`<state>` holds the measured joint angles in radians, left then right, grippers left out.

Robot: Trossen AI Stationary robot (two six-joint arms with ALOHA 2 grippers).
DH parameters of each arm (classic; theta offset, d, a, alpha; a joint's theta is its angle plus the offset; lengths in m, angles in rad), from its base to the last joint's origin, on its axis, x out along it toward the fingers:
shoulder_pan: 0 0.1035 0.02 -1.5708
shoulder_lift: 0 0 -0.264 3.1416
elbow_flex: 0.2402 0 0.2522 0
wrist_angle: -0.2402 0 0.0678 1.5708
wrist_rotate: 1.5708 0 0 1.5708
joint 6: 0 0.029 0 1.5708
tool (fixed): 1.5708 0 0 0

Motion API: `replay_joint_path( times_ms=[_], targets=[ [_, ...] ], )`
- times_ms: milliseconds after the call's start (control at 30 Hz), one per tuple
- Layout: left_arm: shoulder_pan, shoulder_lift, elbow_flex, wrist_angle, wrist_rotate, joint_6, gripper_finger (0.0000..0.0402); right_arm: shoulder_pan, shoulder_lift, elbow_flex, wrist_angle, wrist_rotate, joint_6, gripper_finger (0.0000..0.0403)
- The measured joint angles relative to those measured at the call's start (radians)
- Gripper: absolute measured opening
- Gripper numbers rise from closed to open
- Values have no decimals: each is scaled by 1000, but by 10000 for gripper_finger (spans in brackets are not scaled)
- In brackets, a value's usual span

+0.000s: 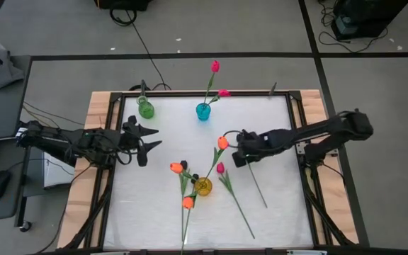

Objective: Sort flowers into vase by color
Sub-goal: Put the right black flower into the green vase

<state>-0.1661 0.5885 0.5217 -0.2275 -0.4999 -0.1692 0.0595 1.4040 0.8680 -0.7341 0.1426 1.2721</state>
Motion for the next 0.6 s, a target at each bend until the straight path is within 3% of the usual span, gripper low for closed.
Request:
replay_joint_path(
  times_ms=[200, 400, 600],
  targets=[
    [0, 0, 0, 0, 0, -2, 217, 0, -231, 0, -3, 214, -113, 5],
    [0, 0, 0, 9, -10, 28, 217, 0, -414, 0, 164, 447, -412, 5],
    [0, 0, 0, 213, -56, 264, 217, -8, -498, 0, 436, 512, -772, 6]
  ],
)
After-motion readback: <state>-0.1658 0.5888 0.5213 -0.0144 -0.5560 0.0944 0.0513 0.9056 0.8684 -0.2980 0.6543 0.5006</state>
